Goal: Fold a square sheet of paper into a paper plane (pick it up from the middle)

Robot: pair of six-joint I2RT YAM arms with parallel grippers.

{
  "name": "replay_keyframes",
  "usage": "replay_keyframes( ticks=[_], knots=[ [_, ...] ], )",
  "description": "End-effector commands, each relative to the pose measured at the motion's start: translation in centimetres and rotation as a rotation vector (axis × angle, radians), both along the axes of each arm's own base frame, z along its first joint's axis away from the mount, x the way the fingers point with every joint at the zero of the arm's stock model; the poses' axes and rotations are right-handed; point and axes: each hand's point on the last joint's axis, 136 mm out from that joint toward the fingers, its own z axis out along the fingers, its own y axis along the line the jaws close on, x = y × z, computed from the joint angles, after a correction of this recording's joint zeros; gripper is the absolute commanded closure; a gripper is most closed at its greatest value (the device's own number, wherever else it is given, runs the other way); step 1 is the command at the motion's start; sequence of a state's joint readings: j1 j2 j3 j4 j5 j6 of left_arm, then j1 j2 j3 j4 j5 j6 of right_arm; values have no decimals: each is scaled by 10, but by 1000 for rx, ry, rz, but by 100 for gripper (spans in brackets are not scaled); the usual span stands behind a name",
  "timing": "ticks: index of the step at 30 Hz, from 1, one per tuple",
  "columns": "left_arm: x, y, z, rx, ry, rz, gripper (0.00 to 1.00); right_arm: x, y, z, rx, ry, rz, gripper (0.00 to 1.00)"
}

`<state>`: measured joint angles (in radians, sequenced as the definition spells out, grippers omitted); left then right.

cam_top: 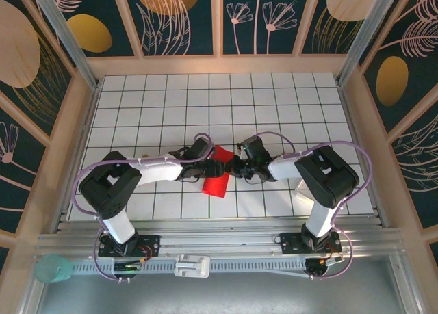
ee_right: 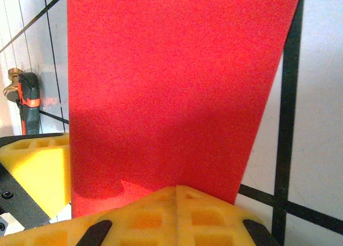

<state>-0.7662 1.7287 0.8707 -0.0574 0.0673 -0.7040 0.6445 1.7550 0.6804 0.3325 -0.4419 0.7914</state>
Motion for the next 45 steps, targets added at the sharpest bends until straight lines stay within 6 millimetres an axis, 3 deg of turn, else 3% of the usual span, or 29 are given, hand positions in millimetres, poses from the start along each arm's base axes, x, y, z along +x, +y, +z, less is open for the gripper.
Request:
replay_keyframes(
  ticks=[1,6,10,16,20,26,32,33,38,40,45],
  knots=[
    [-6,32,-15,137,29,54,33,-15,-20,-33,-133,70,-16,100],
    [7,35,21,117,-56,90,34,-15,-21,-35,-144,73,-13,100],
    [9,25,42,36,-87,80,40,-14,-20,-34,-144,71,-9,100],
    [0,12,39,-6,-33,15,54,-13,-19,-34,-142,68,-7,100],
    [-2,-4,47,-89,-36,-35,71,-13,-18,-34,-139,68,-6,100],
    [0,-15,37,-108,-21,-62,84,-13,-19,-35,-140,70,-8,100],
    [6,2,11,-35,-2,-28,89,-15,-21,-39,-154,76,-7,100],
    [4,7,-4,-13,24,-23,90,-15,-21,-39,-155,76,-8,100],
    [-5,24,-30,22,74,-4,90,-17,-23,-44,-166,87,-8,100],
    [-2,23,-24,7,65,-3,90,-16,-24,-45,-170,88,-9,100],
    [20,-1,29,-132,-29,-21,85,-16,-24,-44,-173,86,-8,100]
  ],
)
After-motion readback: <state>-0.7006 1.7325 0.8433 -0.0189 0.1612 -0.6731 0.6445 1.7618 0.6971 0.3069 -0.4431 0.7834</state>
